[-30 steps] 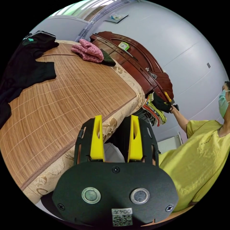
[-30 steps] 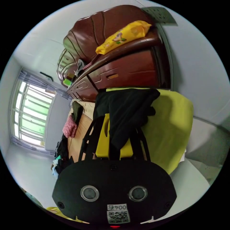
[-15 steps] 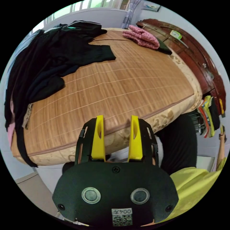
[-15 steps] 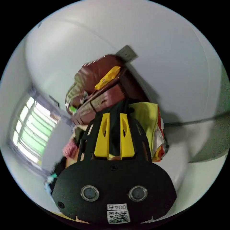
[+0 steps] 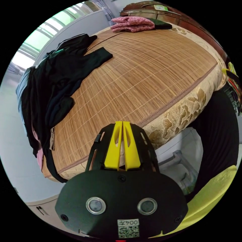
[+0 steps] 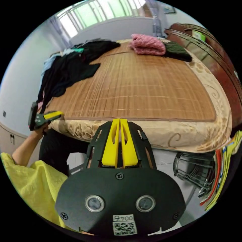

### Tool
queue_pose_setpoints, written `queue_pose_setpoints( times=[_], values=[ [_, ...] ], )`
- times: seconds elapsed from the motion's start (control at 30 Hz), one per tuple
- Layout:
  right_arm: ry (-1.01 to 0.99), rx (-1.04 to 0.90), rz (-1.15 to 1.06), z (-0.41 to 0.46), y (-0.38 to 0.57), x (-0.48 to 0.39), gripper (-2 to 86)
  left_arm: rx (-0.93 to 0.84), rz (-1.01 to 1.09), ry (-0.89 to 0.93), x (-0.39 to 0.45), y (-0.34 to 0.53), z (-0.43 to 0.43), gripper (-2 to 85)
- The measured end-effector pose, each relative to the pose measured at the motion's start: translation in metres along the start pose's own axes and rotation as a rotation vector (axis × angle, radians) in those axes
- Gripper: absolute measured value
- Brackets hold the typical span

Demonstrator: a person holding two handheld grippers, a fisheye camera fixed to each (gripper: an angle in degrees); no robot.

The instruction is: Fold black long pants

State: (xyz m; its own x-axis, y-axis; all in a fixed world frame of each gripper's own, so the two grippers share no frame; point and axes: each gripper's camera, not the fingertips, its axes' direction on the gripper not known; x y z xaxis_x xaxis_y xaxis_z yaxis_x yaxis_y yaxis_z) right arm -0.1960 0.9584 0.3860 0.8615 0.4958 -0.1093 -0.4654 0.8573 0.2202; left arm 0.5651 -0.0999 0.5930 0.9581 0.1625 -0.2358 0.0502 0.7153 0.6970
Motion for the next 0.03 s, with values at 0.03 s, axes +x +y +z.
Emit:
queue_pose_setpoints(
  times=[0.03],
  values=[
    [-0.003,-0.012,-0.002,0.0158,-0.0124,-0.0112,-0.8,0.016,-0.035,-0.015,-0.0090,0.0005,-0.0084,0.6]
  ],
)
